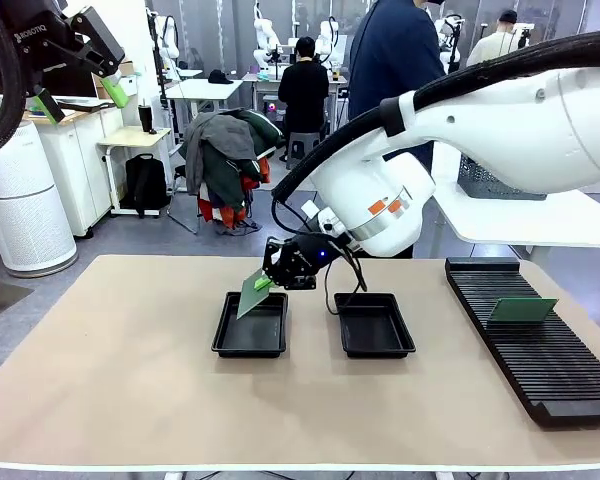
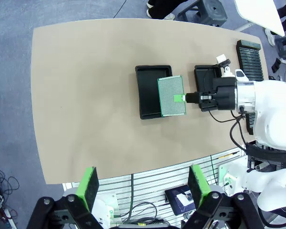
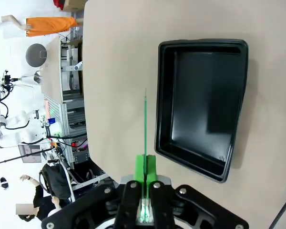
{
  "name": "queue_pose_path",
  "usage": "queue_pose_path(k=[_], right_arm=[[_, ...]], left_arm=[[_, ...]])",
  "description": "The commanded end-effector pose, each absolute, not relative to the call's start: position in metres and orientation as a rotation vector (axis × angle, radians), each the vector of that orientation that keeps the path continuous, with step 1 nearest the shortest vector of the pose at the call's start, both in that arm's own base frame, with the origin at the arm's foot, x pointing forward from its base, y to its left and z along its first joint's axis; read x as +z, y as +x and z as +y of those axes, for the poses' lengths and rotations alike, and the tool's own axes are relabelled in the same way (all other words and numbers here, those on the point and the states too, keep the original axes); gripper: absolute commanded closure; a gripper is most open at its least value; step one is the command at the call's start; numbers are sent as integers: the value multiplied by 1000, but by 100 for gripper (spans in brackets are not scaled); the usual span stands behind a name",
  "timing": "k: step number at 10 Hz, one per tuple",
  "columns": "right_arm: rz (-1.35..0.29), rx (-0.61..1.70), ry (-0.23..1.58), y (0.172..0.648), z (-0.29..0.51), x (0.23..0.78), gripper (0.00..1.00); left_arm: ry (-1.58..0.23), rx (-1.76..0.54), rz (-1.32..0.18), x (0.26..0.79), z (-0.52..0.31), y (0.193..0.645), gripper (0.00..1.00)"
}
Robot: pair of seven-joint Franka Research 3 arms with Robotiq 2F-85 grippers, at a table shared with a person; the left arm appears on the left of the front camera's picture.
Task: Inspect and transfer BCBs to ESD trays.
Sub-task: Pick up the Blank PCB from the PCB Rack and place it in the left ESD tray.
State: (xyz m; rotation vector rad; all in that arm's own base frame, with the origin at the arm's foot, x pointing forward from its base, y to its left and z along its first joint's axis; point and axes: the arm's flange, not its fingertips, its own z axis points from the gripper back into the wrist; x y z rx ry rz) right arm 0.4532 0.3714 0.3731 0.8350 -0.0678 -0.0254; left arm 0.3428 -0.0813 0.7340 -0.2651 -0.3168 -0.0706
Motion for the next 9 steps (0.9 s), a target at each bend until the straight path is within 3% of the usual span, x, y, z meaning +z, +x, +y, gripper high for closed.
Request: queue_pose_path(k=[1,9], right_arm=[[-102,-22,889,458,373,352,98],[-62,-75,840,475,394,308,98]], left_arm=[[-265,-68,-315,733,-81,343,0],[-265,-68,-315,733,-81,343,0]])
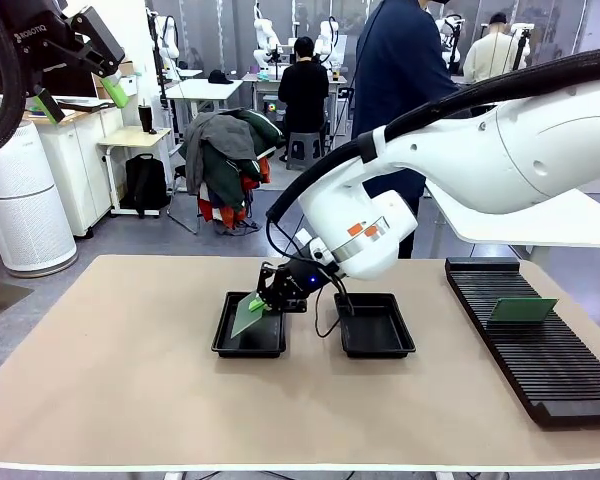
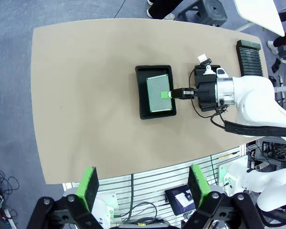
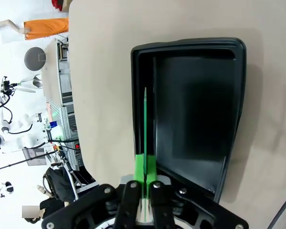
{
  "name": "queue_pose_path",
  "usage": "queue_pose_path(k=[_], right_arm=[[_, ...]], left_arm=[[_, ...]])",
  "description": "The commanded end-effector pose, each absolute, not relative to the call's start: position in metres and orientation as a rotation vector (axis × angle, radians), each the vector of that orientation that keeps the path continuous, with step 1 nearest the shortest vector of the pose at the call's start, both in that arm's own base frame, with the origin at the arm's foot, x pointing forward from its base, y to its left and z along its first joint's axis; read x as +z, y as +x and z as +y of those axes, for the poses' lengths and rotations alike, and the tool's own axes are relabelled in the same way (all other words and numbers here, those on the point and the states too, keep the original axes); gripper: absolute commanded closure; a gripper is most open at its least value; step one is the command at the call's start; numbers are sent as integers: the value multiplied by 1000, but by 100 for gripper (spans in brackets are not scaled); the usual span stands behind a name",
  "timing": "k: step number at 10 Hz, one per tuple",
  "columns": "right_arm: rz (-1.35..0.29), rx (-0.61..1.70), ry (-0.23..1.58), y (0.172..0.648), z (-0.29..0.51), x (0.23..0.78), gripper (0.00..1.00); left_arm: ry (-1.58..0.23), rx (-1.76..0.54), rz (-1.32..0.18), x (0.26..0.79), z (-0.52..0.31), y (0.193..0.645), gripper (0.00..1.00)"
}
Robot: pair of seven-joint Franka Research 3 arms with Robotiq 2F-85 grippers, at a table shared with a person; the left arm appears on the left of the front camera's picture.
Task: Inspect and transfer BCBs to ESD trays.
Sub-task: Pick up the Blank PCB from the PCB Rack and place it in the left ESD tray.
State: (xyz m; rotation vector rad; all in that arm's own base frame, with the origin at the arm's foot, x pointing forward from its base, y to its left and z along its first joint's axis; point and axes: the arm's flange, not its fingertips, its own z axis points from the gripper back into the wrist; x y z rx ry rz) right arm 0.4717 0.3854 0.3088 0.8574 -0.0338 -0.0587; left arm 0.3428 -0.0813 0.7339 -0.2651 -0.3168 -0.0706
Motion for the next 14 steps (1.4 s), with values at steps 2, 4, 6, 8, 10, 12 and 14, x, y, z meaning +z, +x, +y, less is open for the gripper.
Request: queue_pose_path(k=[2,4,6,8,10,12,14], right_arm=[[-64,-94,821,480,401,302,98],[-55,-103,800,483,405,299,98],[-39,-101,781,486,409,299,98],[-20,-100,756,486,413,301,98],[-11,-96,723,489,417,304,98],[8,-94,716,492,419,305,98],[20,-82,703,494,422,309,94]], left_arm=[[-265,-68,-315,733,-81,343,0],[-265,-68,-315,733,-81,343,0],[-265,-68,-315,733,-81,343,0],[-265,-68,-315,733,-81,343,0],[-265,-68,-315,733,-81,343,0],[-265,-68,-315,733,-81,343,0],[-265,-68,-315,733,-81,343,0]])
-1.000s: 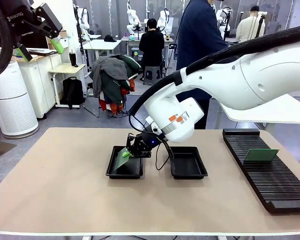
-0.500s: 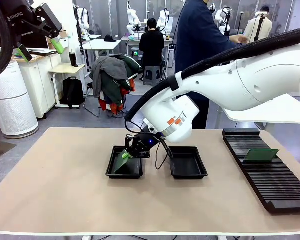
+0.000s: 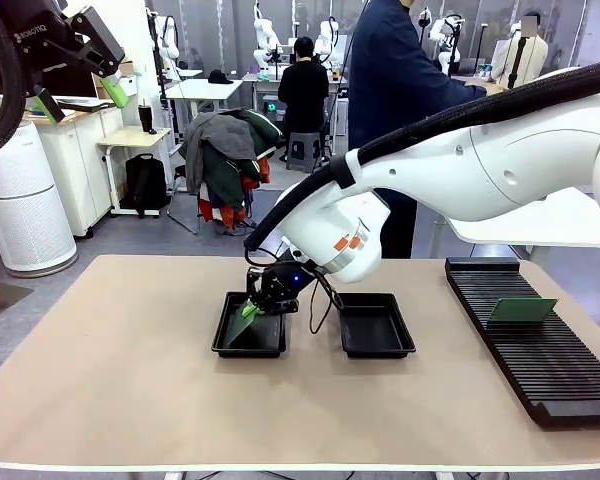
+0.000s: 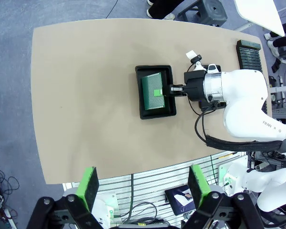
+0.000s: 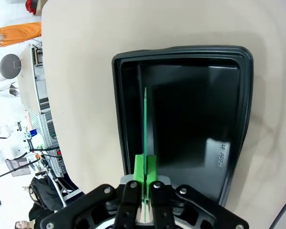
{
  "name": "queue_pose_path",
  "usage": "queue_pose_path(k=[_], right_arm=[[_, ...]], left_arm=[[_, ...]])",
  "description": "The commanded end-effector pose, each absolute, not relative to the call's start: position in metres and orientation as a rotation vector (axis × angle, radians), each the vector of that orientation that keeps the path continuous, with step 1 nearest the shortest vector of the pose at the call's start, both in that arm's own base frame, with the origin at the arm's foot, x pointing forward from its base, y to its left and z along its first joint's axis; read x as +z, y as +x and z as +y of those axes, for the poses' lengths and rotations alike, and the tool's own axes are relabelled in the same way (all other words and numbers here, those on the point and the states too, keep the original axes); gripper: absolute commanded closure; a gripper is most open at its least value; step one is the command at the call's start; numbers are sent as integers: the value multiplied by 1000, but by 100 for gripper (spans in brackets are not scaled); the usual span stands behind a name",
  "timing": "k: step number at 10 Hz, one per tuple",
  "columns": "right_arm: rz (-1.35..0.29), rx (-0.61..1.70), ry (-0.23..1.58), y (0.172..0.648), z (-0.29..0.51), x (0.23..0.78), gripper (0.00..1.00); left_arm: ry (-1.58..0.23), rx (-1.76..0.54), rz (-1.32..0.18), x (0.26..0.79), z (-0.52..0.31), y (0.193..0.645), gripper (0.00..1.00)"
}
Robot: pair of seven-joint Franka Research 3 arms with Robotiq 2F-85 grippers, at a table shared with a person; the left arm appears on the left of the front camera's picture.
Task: Inspect and transfer BCBs to ESD trays.
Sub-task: Pick up the Blank PCB from the PCB Rack and place it in the left ESD tray.
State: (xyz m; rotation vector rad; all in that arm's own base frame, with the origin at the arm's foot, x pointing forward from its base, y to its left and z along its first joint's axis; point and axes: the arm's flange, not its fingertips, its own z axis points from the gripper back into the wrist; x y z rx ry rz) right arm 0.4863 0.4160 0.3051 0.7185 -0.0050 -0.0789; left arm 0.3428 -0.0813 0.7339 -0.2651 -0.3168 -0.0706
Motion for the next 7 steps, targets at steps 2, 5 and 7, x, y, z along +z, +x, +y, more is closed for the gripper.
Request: queue_pose_path(k=[2,5,7], right_arm=[[39,-84,678,496,424,313,88],[54,-83,635,495,423,322,76],[70,-66,594,497,426,326,68]], left_arm=[[-265,-68,-315,733,-81,343,0],[-265,-68,-315,733,-81,343,0],[-265,-68,-315,733,-81,343,0]])
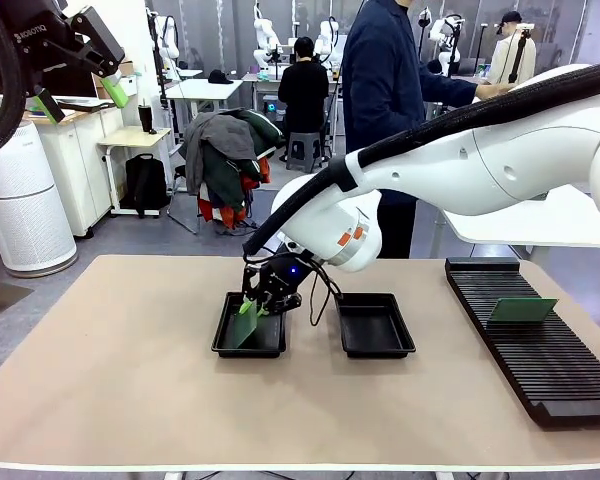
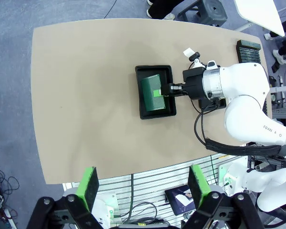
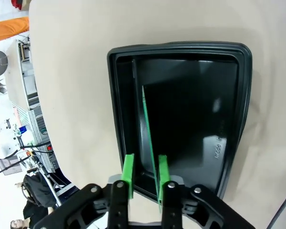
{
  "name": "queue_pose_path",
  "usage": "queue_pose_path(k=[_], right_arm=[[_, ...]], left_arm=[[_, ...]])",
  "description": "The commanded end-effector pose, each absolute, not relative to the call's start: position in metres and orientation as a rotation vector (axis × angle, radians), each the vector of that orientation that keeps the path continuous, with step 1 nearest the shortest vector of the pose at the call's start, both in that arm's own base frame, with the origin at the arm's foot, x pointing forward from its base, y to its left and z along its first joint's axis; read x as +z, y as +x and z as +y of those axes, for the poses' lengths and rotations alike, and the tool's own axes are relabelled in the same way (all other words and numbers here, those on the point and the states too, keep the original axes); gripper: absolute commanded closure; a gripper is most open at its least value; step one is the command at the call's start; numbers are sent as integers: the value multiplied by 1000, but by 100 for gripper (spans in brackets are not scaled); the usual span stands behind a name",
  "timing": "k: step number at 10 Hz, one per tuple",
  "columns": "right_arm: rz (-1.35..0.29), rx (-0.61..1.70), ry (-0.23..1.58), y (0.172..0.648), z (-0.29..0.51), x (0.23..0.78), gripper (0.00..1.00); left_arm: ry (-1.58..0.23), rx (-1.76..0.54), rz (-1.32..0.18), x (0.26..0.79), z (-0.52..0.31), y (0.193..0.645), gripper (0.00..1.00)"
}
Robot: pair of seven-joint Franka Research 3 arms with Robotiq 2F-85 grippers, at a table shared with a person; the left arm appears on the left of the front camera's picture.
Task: Inspect and transfer BCBs to ESD trays.
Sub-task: Pick up the Blank PCB from the PCB Rack and place it in the left ESD tray.
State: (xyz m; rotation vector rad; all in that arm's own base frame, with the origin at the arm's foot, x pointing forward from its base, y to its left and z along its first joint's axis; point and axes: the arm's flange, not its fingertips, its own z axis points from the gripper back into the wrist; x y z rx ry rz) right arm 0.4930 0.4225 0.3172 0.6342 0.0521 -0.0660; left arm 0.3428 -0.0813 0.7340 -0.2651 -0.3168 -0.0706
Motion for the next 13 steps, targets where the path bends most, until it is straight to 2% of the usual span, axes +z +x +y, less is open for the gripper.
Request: queue_pose_path(k=[1,4,5,6,7,8,9,10,13], right_arm=[[73,-66,578,499,427,330,61],[97,-43,450,501,433,352,47],[112,-32,393,503,436,361,50],[122,-19,341,504,440,371,35],[120,-6,303,504,441,382,34],[118,10,245,501,441,400,16],[115,15,208,499,439,412,15],[111,21,164,497,437,425,0],[116,31,56,495,429,456,0]], left_arm=[[-265,-68,-315,733,-81,343,0],[-265,-68,-315,733,-81,343,0],[-265,-68,-315,733,-81,343,0],[-265,-68,-315,733,-81,343,0],[-265,-68,-315,733,-81,343,0],[-265,-68,-315,733,-81,343,0],[-265,-68,-315,733,-81,343,0],[-265,-68,-315,733,-81,343,0],[-265,-68,-315,733,-81,343,0]])
